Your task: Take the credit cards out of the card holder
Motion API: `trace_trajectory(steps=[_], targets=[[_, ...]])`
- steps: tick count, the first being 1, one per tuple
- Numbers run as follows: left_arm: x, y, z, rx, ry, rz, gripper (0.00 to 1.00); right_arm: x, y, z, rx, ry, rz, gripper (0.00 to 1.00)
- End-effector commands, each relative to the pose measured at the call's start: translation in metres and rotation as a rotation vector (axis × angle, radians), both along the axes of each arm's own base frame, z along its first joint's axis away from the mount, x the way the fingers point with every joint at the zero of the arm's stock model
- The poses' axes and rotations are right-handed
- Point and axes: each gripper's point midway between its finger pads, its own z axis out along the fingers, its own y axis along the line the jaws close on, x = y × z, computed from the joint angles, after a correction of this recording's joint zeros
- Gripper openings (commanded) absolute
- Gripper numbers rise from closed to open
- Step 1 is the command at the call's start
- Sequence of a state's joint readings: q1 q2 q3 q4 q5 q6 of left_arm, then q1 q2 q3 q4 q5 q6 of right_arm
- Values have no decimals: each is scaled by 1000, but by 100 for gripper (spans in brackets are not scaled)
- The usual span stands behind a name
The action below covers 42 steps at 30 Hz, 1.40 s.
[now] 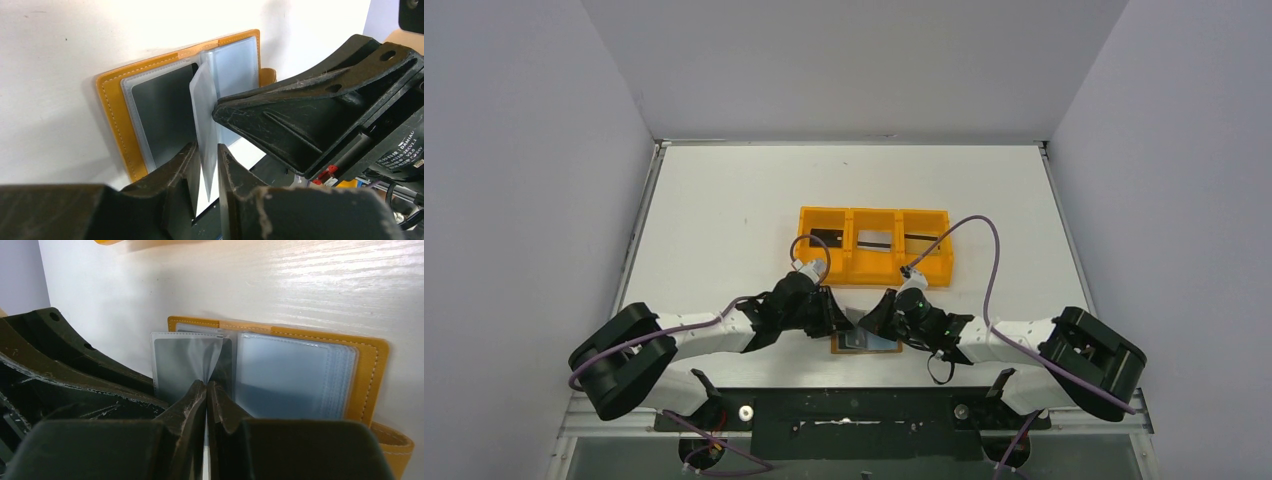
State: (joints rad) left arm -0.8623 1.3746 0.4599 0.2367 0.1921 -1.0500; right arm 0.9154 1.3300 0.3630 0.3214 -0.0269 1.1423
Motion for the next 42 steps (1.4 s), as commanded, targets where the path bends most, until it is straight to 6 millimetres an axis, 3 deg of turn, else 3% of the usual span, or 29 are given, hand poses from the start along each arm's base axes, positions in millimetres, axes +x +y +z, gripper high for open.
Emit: trace_trajectory(steps=[1,5,8,13,19,32,36,42], targets=[[13,-16,25,-54,-73,-19,16,11,7,25,84,-66,-21,5],[11,-15,19,-40,-62,-25,6,12,7,28,69,-70,-16,13],[12,-16,19,-38,-63,-29,1,13,1,28,22,-64,-30,25],[12,-10,18,-2,-65,-28,0,16,-16,29,-54,-59,-85,50],[14,6,19,57,-77,-8,0,19,-28,44,-83,-90,-118,64],[23,41,26,281,-108,25,0,26,-32,49,-37,-124,-181,65],[28,37,28,336,-110,30,0,25,-40,38,-70,-79,-225,65],[31,12,26,380,-106,-12,4,26,-48,34,-104,-69,-257,65]])
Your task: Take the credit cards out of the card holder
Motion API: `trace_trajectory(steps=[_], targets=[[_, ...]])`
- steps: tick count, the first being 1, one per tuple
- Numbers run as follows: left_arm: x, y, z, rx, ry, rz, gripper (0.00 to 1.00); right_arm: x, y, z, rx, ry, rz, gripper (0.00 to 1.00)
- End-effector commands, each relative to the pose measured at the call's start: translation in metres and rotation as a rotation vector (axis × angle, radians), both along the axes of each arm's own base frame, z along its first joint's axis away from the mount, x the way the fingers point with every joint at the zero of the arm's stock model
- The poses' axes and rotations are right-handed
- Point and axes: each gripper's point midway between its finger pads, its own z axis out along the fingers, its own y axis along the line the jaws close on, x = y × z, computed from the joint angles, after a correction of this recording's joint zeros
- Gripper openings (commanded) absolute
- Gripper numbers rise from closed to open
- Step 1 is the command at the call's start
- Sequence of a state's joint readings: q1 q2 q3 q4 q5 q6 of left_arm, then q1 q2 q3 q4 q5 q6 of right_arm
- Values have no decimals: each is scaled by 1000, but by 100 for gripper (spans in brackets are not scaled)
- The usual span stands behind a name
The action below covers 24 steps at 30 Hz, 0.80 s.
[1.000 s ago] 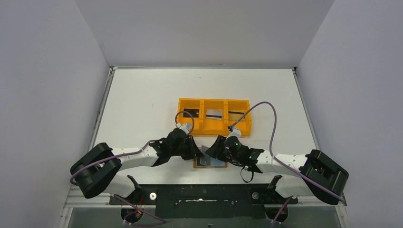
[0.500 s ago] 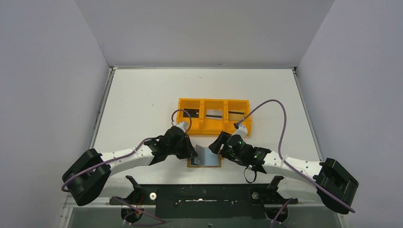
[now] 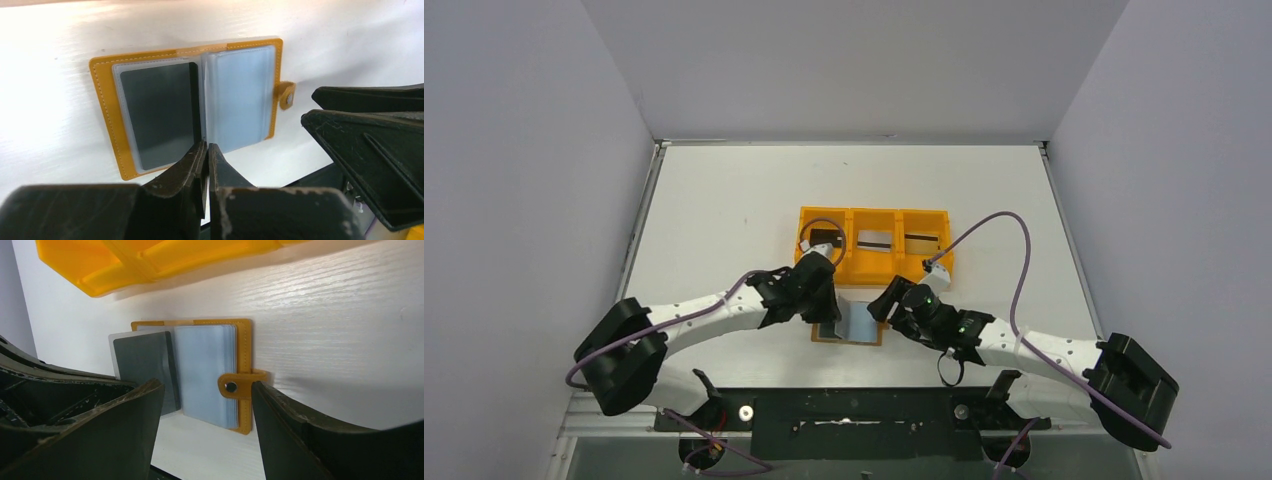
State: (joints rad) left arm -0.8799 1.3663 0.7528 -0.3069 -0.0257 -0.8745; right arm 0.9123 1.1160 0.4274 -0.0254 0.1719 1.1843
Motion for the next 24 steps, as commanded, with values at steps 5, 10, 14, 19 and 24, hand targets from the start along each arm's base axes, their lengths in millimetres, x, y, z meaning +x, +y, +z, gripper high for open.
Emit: trace_trajectory(steps=[5,10,14,19,24], targets=[[9,-29,-1,131,-20,-41,19,14,-14,14,13,-60,-102,66],[8,-53,5,105,-37,-77,24,13,-32,13,15,-74,-170,67],[0,-75,8,39,-24,-131,30,11,-45,15,13,-75,-227,67],[-9,-86,7,-52,-5,-162,33,11,-49,25,45,-111,-235,68],[-2,-61,19,-67,-59,-81,43,10,-44,32,114,-146,-210,68]])
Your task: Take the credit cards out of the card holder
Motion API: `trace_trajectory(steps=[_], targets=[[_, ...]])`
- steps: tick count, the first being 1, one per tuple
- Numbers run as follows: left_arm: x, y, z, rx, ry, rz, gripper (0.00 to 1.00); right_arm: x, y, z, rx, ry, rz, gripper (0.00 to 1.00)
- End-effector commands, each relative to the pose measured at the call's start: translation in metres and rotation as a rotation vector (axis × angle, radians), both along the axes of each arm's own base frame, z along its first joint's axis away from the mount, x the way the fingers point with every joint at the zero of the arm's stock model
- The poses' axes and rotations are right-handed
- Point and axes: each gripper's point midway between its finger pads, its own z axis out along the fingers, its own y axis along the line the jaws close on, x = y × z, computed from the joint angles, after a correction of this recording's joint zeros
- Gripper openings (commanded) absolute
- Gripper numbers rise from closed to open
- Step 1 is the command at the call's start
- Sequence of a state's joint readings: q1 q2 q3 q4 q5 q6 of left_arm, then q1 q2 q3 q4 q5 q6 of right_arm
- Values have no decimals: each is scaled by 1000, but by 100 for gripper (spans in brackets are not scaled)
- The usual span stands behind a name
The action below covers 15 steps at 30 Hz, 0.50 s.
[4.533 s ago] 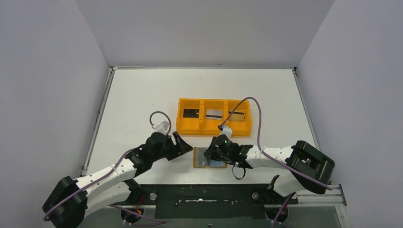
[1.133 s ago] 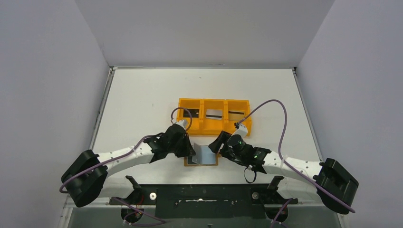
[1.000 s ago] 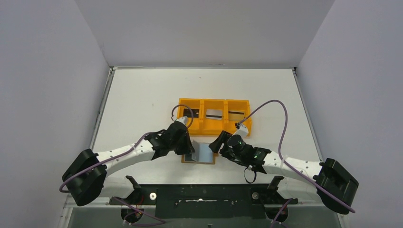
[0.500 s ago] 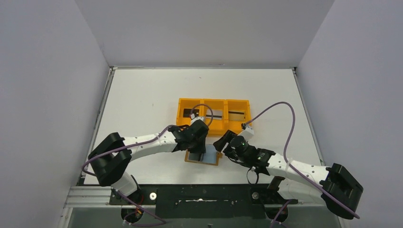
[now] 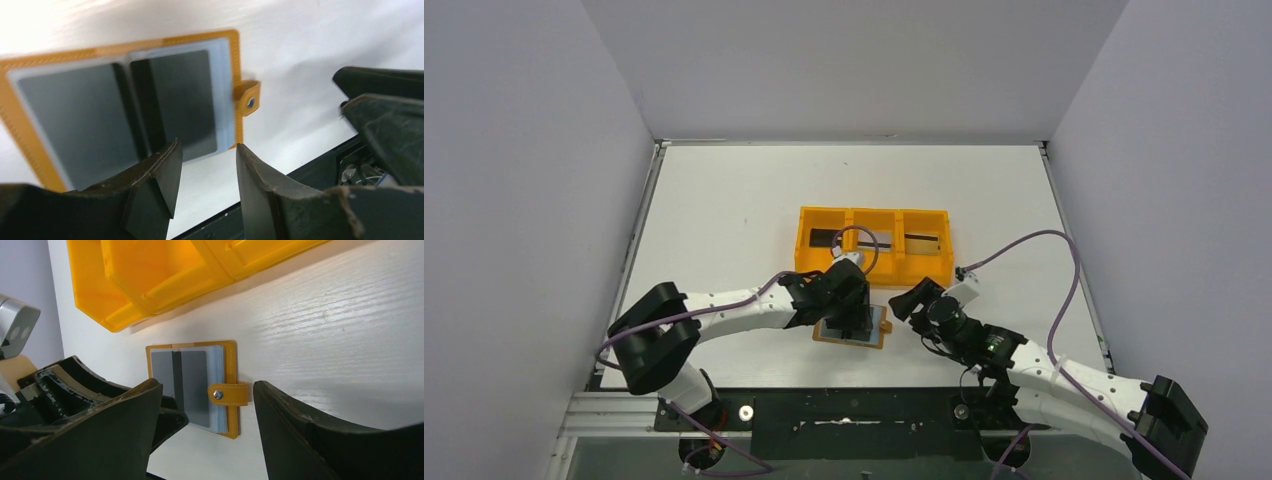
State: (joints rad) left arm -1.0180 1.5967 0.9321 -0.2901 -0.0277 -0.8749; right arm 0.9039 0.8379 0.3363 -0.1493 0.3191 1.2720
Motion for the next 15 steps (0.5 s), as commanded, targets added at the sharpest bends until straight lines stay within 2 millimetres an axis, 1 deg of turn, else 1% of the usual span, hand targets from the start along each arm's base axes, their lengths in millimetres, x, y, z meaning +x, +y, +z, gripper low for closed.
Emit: trace_trajectory(steps=[1,6,7,8,9,10,11,12,13,14,15], targets=[[15,10,36,-121,-84,73,45,9,0,15,66,-80,-30,68],[29,54,45,-192,-112,204,52,13,11,32,107,-144,13,69],[35,64,50,-224,-122,240,53,15,14,36,120,-157,14,72],[36,72,49,-246,-122,258,55,17,16,40,134,-166,12,75],[37,80,51,-271,-129,273,57,18,16,42,150,-167,1,78],[39,87,55,-292,-139,291,59,18,18,41,171,-152,-9,92],[40,95,57,-301,-147,312,61,15,20,38,187,-120,-5,99],[42,103,59,-309,-160,333,63,13,23,38,200,-117,13,98],[42,111,61,-312,-170,352,65,11,28,37,218,-118,41,99],[42,119,59,-311,-176,372,67,8,32,34,234,-109,59,99],[41,124,58,-317,-181,384,71,7,34,30,240,-95,71,96]])
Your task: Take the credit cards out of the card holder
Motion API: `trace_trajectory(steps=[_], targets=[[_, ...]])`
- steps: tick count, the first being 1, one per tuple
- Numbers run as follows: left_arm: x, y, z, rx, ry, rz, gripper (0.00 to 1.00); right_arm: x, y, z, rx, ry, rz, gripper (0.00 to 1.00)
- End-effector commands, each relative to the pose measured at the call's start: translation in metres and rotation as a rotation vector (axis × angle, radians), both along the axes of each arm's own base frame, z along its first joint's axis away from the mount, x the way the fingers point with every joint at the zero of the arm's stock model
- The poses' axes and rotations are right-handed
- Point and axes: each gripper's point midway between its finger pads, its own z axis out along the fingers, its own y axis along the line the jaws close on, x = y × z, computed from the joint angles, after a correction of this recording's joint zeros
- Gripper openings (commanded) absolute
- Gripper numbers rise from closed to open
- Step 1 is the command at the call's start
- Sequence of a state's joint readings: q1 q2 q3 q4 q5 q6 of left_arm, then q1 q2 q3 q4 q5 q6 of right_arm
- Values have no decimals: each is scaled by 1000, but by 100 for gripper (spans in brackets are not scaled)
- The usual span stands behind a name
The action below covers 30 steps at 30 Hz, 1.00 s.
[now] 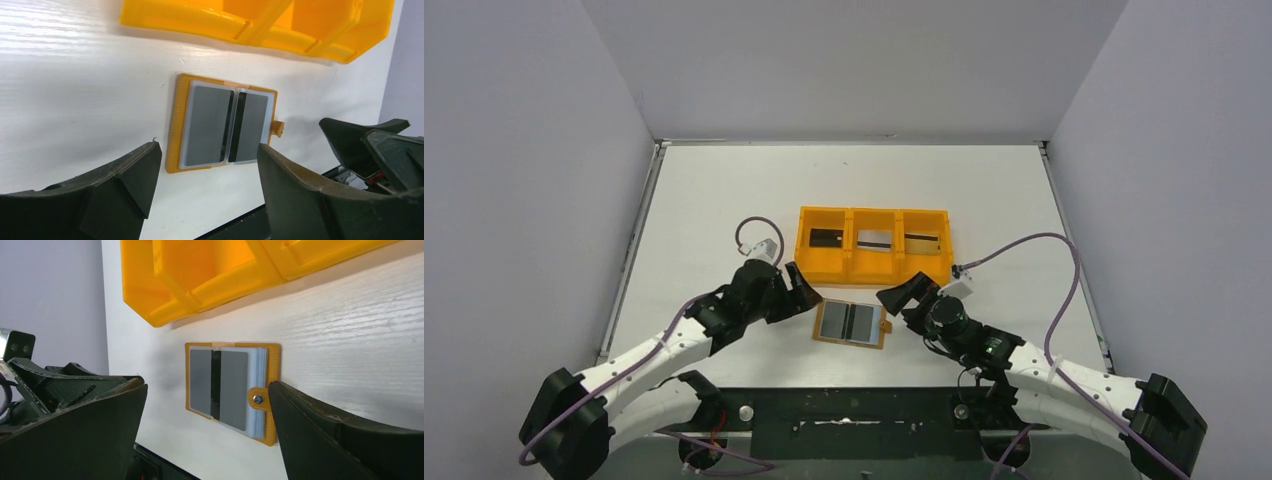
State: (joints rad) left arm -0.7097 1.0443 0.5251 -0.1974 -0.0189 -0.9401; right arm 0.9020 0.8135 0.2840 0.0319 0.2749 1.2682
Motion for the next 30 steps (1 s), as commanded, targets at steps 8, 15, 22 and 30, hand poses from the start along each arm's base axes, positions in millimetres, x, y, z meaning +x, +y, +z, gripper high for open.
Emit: trace_trajectory(steps=[8,15,22,30], targets=[[0,28,19,-171,-87,88,85,10,35,-17,-230,136,144,69],[-3,34,14,-159,-64,92,85,17,35,-37,-521,226,151,50],[-1,35,21,-139,-73,80,80,14,27,-46,-706,267,119,41],[-4,34,24,-137,-77,56,79,7,34,-80,-732,308,190,31]])
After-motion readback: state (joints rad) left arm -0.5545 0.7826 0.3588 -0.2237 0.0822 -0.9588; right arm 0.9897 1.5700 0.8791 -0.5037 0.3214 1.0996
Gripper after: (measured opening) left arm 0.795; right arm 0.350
